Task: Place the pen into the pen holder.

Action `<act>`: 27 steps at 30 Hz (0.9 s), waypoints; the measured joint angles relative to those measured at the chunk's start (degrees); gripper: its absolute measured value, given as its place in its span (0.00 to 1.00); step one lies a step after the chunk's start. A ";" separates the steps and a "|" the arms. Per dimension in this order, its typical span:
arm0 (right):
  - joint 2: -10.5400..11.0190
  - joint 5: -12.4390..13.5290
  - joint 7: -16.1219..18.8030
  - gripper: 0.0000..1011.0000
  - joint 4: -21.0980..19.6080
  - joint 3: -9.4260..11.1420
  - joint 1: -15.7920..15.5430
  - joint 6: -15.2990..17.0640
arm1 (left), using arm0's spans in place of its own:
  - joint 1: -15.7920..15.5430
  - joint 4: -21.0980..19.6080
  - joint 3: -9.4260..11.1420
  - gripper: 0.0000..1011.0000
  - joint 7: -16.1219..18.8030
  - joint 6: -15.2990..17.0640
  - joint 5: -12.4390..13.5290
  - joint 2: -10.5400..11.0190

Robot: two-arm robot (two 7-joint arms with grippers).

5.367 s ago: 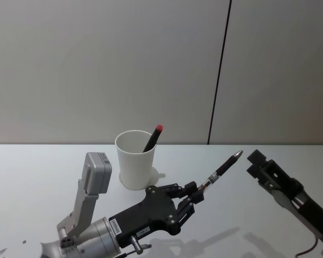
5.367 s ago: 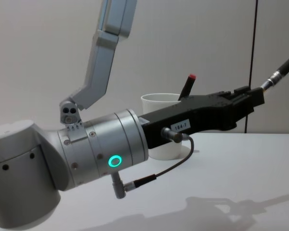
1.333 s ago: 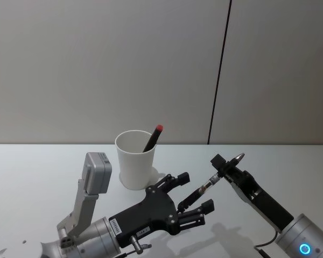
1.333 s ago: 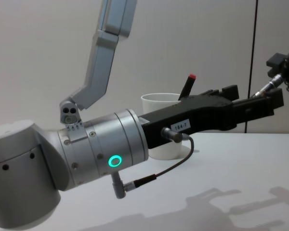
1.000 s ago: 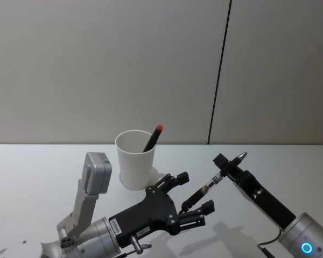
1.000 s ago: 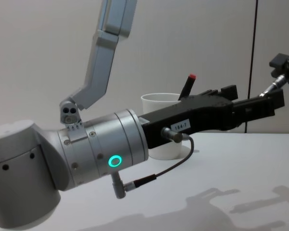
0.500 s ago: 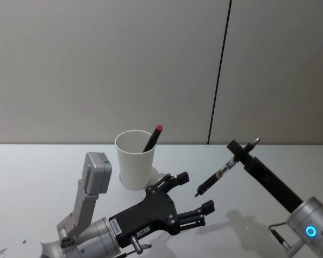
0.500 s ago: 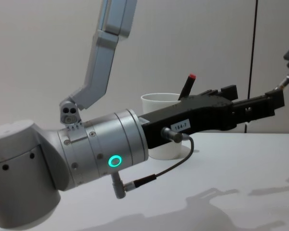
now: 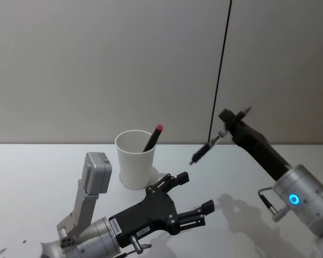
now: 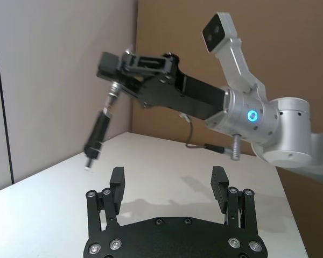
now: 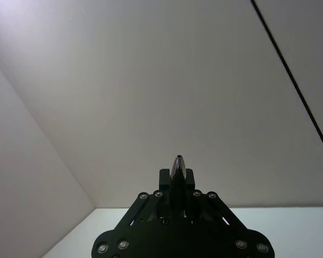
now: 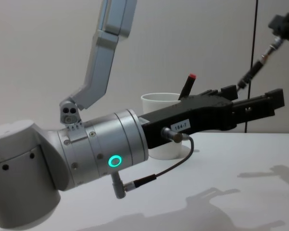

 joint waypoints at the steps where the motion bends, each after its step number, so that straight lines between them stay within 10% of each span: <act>1: -0.07 -0.98 0.36 0.13 0.66 -0.78 1.05 -0.63 | 0.00 0.00 0.00 0.99 0.00 0.00 0.00 0.00; 27: -3.91 -19.62 1.26 0.13 9.53 -11.26 11.96 -13.17 | 0.00 0.00 0.00 0.99 0.00 0.00 0.00 0.00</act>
